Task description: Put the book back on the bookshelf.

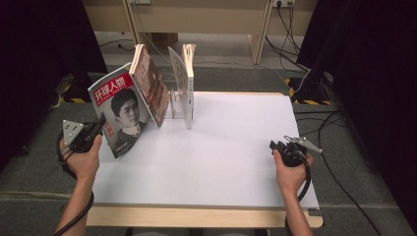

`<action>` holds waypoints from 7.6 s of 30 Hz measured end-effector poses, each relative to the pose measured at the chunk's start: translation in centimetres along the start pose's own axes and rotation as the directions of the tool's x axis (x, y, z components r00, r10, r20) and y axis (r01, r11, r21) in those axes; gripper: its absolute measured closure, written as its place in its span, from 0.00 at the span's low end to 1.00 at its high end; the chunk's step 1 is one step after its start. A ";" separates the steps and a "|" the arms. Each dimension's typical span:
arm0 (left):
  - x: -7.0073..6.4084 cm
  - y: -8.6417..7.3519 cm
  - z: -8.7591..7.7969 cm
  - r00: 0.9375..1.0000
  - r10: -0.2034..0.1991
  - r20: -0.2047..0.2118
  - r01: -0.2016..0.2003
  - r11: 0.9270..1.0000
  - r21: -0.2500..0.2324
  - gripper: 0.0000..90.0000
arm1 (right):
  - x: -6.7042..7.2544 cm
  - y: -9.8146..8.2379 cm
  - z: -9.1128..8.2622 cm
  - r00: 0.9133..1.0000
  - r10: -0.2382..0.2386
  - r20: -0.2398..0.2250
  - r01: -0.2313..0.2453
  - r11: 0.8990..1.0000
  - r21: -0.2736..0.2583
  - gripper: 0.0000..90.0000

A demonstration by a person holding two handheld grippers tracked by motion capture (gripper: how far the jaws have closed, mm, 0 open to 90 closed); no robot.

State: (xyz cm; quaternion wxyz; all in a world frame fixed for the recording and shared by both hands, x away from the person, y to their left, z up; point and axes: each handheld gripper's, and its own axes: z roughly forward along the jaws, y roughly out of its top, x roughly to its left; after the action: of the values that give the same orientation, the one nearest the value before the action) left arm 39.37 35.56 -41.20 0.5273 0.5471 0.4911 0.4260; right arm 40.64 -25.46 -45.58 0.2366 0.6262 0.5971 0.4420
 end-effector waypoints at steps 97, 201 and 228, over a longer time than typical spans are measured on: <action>-2.6 7.9 3.3 0.996 -0.078 0.029 0.080 0.995 -0.064 0.96 | -0.2 -0.2 0.3 1.000 0.010 -0.010 -0.009 1.000 0.028 0.70; 0.1 6.4 5.4 0.994 -0.108 0.025 0.109 0.992 -0.056 0.86 | -0.7 -0.4 0.5 1.000 0.020 -0.016 -0.019 0.999 0.042 0.70; 0.1 8.3 7.3 0.996 -0.057 0.069 0.051 0.995 0.089 0.95 | -0.7 -0.6 0.8 0.999 0.030 -0.019 -0.029 0.998 0.059 0.70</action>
State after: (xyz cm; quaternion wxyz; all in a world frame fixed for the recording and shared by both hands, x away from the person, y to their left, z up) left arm 47.32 34.82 -33.55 0.5313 0.5710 0.5047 0.3700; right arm 41.04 -25.87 -46.68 0.2055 0.6372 0.6027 0.4340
